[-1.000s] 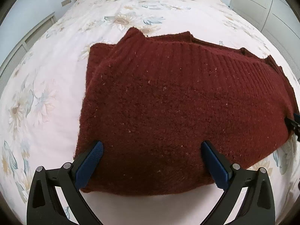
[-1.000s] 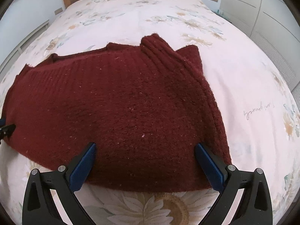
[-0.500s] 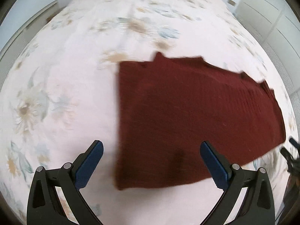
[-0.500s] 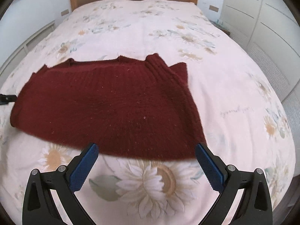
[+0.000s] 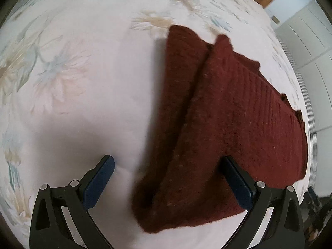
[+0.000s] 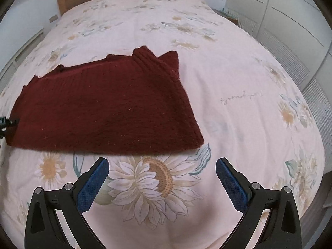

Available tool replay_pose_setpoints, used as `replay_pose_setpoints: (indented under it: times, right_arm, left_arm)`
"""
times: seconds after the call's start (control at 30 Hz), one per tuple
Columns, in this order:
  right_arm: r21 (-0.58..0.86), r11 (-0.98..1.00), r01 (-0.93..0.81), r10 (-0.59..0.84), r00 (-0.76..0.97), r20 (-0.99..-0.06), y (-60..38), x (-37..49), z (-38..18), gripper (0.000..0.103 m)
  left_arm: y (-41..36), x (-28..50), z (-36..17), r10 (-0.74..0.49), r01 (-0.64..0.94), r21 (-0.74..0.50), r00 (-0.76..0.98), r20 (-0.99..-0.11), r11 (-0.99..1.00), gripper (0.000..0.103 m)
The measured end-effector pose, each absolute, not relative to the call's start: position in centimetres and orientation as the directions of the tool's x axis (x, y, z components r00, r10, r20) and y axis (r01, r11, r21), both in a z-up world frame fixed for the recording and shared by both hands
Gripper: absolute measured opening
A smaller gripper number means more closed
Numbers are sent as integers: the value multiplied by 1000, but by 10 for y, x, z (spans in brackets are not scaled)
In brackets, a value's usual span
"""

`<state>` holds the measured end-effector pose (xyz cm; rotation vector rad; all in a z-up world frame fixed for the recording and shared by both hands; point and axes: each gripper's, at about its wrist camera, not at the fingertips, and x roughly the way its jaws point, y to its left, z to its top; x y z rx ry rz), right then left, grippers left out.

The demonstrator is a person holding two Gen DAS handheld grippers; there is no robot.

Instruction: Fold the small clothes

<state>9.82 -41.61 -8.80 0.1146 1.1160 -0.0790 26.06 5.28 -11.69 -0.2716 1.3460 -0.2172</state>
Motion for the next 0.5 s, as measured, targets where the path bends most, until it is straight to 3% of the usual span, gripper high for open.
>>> replay_pose_setpoints:
  times: [0.2, 0.27, 0.33, 0.4, 0.5]
  right_arm:
    - [51, 990, 128, -8, 425, -905, -419, 98, -92, 103]
    - [56, 990, 132, -6, 427, -904, -421, 97, -92, 103]
    - [66, 989, 135, 1, 430, -903, -424, 95, -92, 103]
    - [71, 987, 143, 3, 431, -903, -428, 93, -94, 103]
    - [89, 984, 155, 13, 438, -899, -434, 89, -94, 103]
  left_arm:
    - [31, 257, -121, -348, 59, -343, 196, -917, 937, 99]
    - [25, 254, -121, -363, 68, -357, 189, -912, 932, 87]
    - [19, 251, -115, -369, 81, -360, 197, -908, 929, 58]
    - [18, 248, -108, -401, 59, -397, 191, -896, 916, 37]
    - [8, 245, -91, -395, 86, -385, 207, -895, 919, 30]
